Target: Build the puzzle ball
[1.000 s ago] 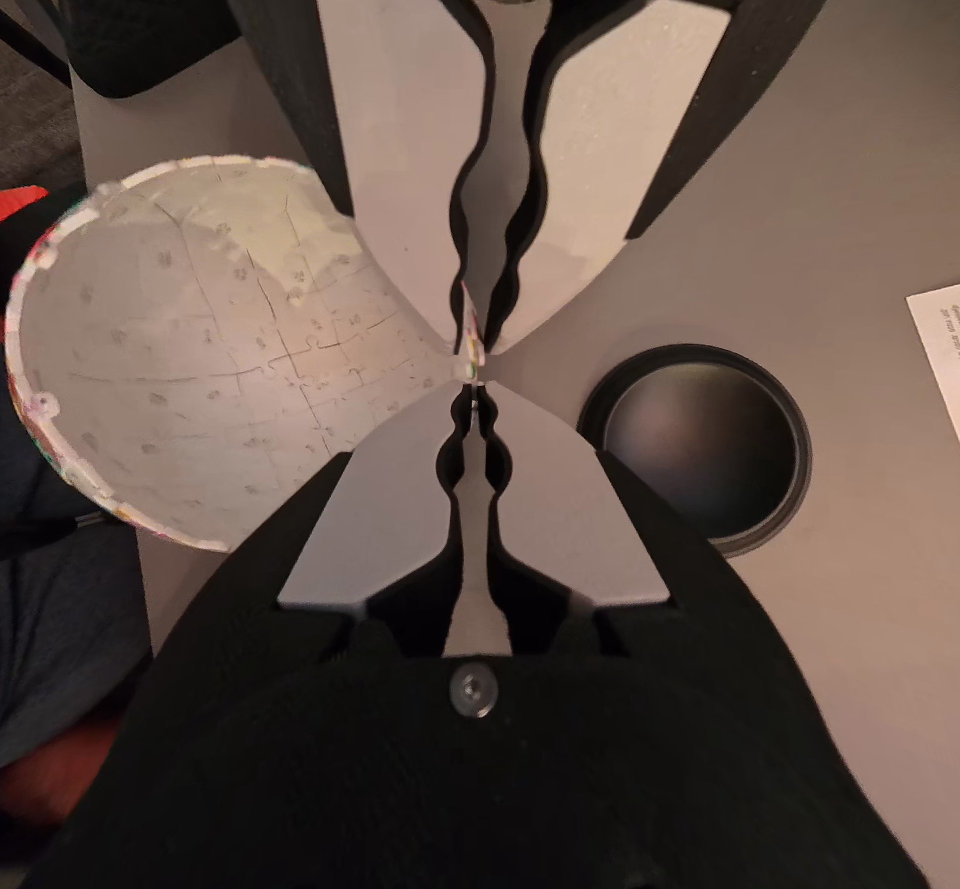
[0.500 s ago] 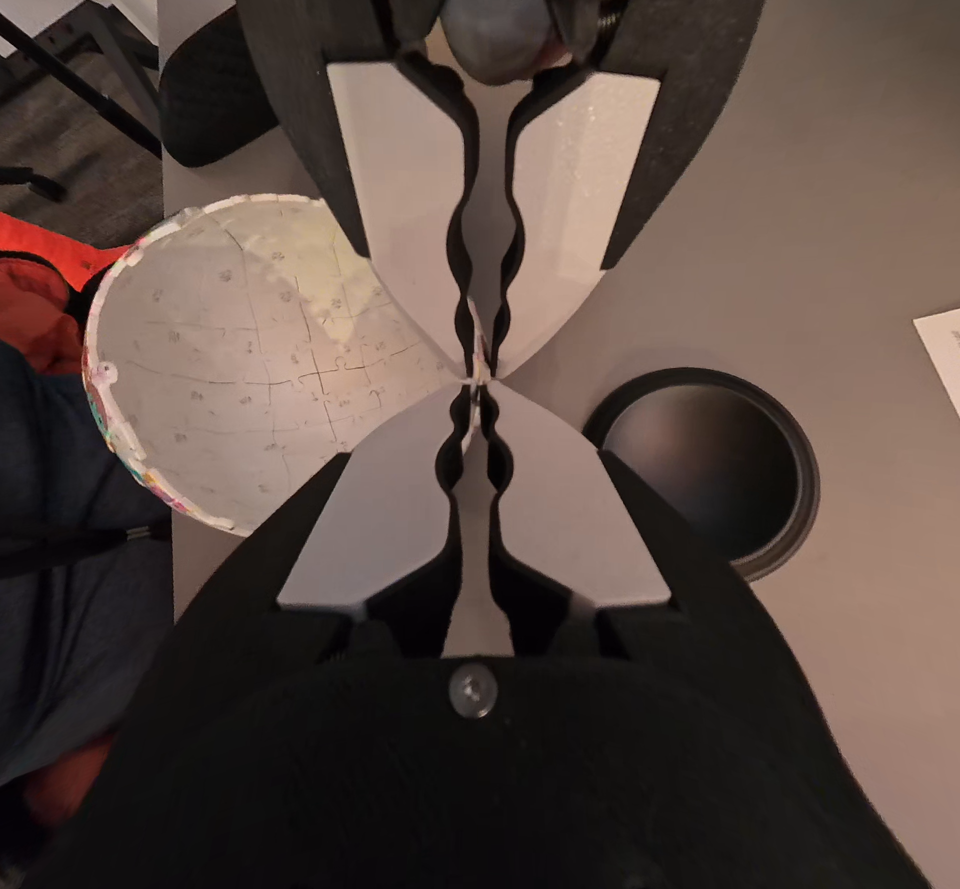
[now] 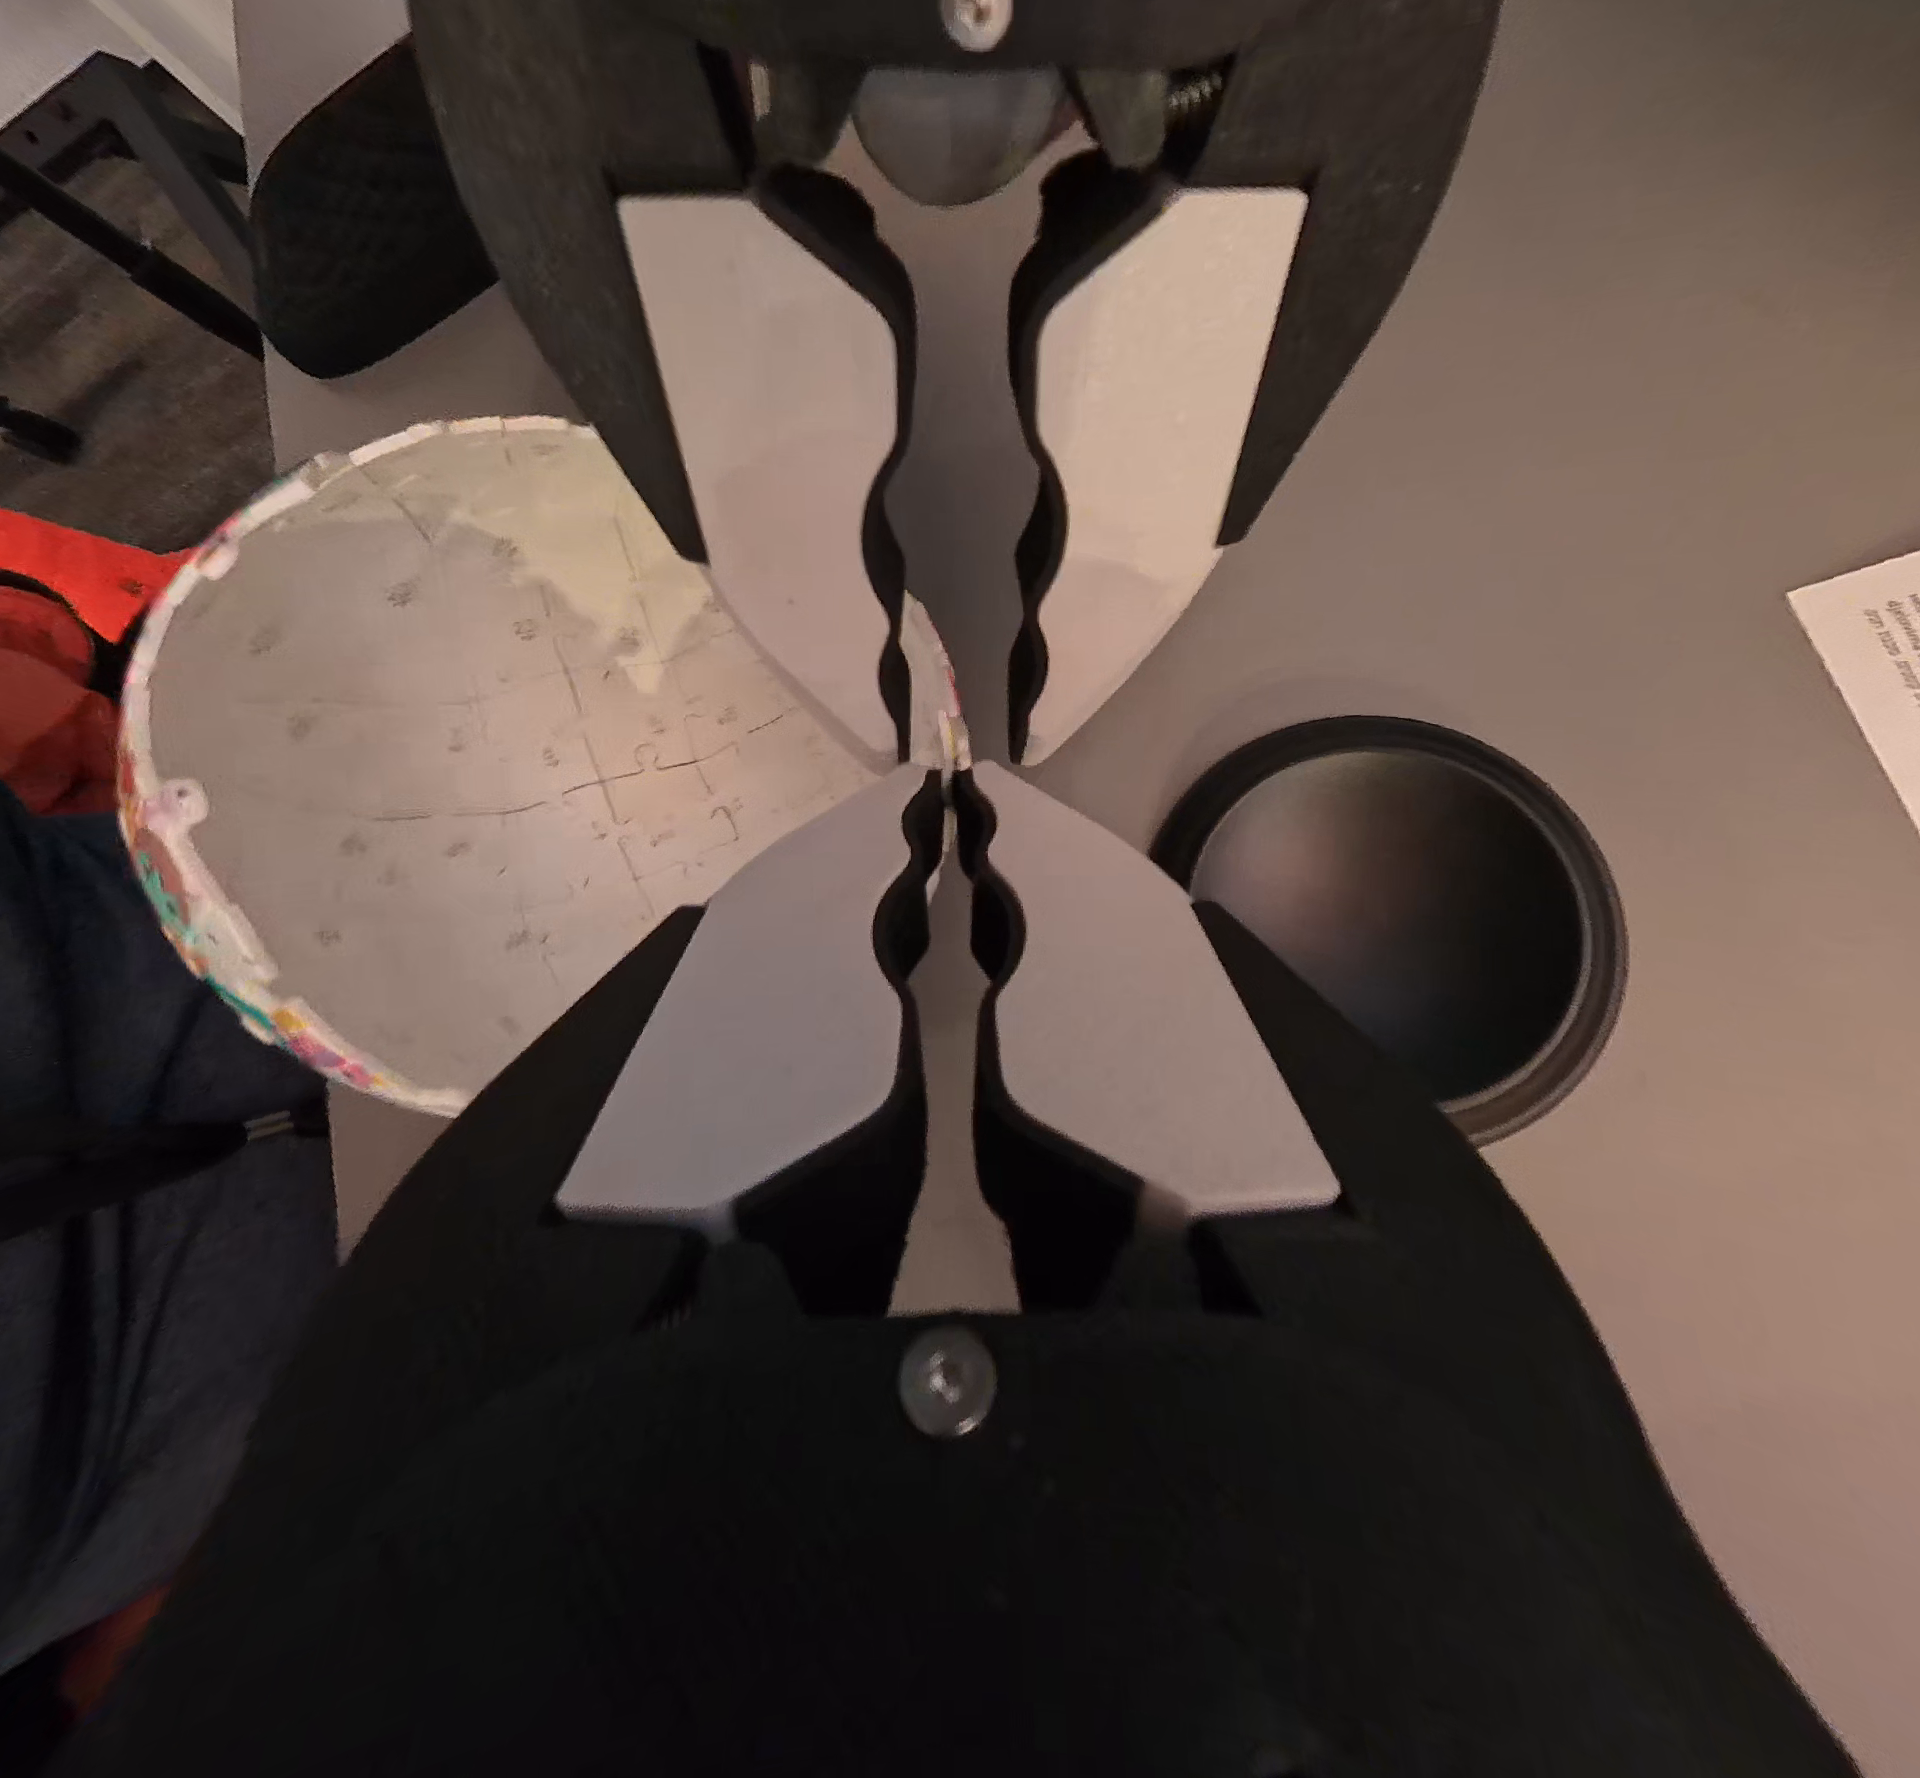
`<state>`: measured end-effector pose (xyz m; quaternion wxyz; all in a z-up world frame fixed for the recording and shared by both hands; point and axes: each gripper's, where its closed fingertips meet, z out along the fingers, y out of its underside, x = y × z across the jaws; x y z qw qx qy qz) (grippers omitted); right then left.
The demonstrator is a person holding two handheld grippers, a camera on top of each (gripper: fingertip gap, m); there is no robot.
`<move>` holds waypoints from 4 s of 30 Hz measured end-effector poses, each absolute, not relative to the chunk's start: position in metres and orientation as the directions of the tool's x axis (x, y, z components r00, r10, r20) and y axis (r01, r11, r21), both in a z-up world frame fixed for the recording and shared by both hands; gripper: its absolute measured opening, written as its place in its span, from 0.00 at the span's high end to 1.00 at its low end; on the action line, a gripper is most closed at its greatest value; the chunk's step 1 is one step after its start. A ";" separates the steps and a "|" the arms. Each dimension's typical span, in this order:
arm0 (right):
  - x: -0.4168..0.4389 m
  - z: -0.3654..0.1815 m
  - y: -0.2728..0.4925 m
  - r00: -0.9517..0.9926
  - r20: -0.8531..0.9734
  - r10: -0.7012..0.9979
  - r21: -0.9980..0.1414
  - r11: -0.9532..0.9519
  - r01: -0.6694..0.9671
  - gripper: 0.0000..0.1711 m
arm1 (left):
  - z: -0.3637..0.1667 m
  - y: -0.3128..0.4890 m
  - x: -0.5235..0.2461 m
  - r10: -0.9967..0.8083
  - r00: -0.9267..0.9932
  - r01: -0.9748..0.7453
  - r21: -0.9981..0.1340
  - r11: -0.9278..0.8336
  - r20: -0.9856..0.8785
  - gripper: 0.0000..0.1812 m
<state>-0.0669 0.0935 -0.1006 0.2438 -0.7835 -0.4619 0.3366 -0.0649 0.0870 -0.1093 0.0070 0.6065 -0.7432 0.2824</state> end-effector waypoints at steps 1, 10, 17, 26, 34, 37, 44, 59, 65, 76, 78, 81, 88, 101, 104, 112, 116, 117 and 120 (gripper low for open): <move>-0.066 -0.101 0.095 0.352 -0.285 0.892 -0.698 -0.445 0.561 0.98 | -0.110 0.087 -0.065 -0.898 -0.261 -0.909 -0.404 0.104 0.356 0.90; -0.065 -0.104 0.096 0.375 -0.299 0.877 -0.713 -0.467 0.523 0.98 | -0.114 0.086 -0.064 -0.894 -0.270 -0.908 -0.404 0.112 0.357 0.96; -0.063 -0.108 0.097 0.392 -0.241 0.888 -0.718 -0.435 0.544 0.98 | -0.117 0.089 -0.063 -0.908 -0.278 -0.906 -0.399 0.139 0.314 0.98; -0.062 -0.110 0.099 0.389 -0.244 0.889 -0.726 -0.433 0.534 0.98 | -0.120 0.090 -0.062 -0.915 -0.269 -0.908 -0.396 0.136 0.302 0.98; -0.059 -0.108 0.098 0.385 -0.244 0.890 -0.737 -0.428 0.523 0.96 | -0.118 0.087 -0.061 -0.917 -0.275 -0.905 -0.401 0.145 0.289 0.98; -0.055 -0.104 0.100 0.412 -0.250 0.876 -0.744 -0.446 0.498 0.92 | -0.117 0.087 -0.061 -0.919 -0.276 -0.904 -0.402 0.148 0.283 0.98; -0.056 -0.102 0.094 0.409 -0.436 0.802 -0.668 -0.593 0.449 0.90 | -0.117 0.087 -0.061 -0.921 -0.271 -0.905 -0.399 0.145 0.279 0.98; -0.057 -0.116 0.086 0.397 -0.532 0.748 -0.587 -0.664 0.463 0.92 | -0.117 0.086 -0.060 -0.922 -0.267 -0.908 -0.395 0.143 0.282 0.98; -0.055 -0.123 0.082 0.407 -0.557 0.724 -0.543 -0.688 0.482 0.93 | -0.116 0.085 -0.059 -0.921 -0.270 -0.908 -0.392 0.147 0.280 0.98; -0.058 -0.124 0.080 0.390 -0.594 0.703 -0.534 -0.708 0.462 0.96 | -0.116 0.083 -0.059 -0.924 -0.261 -0.912 -0.384 0.142 0.279 0.98; -0.058 -0.125 0.080 0.391 -0.583 0.713 -0.545 -0.699 0.462 0.97 | -0.117 0.083 -0.059 -0.924 -0.262 -0.914 -0.380 0.144 0.278 0.98; -0.058 -0.125 0.080 0.395 -0.561 0.728 -0.560 -0.684 0.467 0.97 | -0.117 0.082 -0.059 -0.924 -0.264 -0.915 -0.374 0.149 0.278 0.98; -0.057 -0.125 0.079 0.410 -0.503 0.761 -0.576 -0.649 0.497 0.97 | -0.117 0.080 -0.059 -0.926 -0.283 -0.914 -0.361 0.183 0.248 0.98; -0.055 -0.108 0.084 0.361 -0.586 0.726 -0.601 -0.688 0.408 0.96 | -0.117 0.079 -0.059 -0.928 -0.286 -0.912 -0.365 0.188 0.237 0.98; -0.056 -0.113 0.080 0.368 -0.568 0.736 -0.588 -0.676 0.444 0.93 | -0.118 0.080 -0.059 -0.928 -0.282 -0.913 -0.365 0.182 0.243 0.98; -0.061 -0.125 0.078 0.391 -0.539 0.746 -0.559 -0.664 0.497 0.96 | -0.118 0.077 -0.059 -0.924 -0.288 -0.915 -0.357 0.188 0.250 0.98; -0.062 -0.127 0.077 0.393 -0.552 0.736 -0.547 -0.675 0.496 0.96 | -0.120 0.076 -0.059 -0.923 -0.293 -0.917 -0.345 0.198 0.248 0.98; -0.062 -0.127 0.077 0.394 -0.550 0.737 -0.546 -0.673 0.499 0.97 | -0.120 0.076 -0.059 -0.923 -0.292 -0.917 -0.347 0.196 0.250 0.98; -0.061 -0.127 0.076 0.400 -0.522 0.754 -0.559 -0.656 0.507 0.97 | -0.120 0.076 -0.059 -0.922 -0.296 -0.915 -0.350 0.200 0.249 0.98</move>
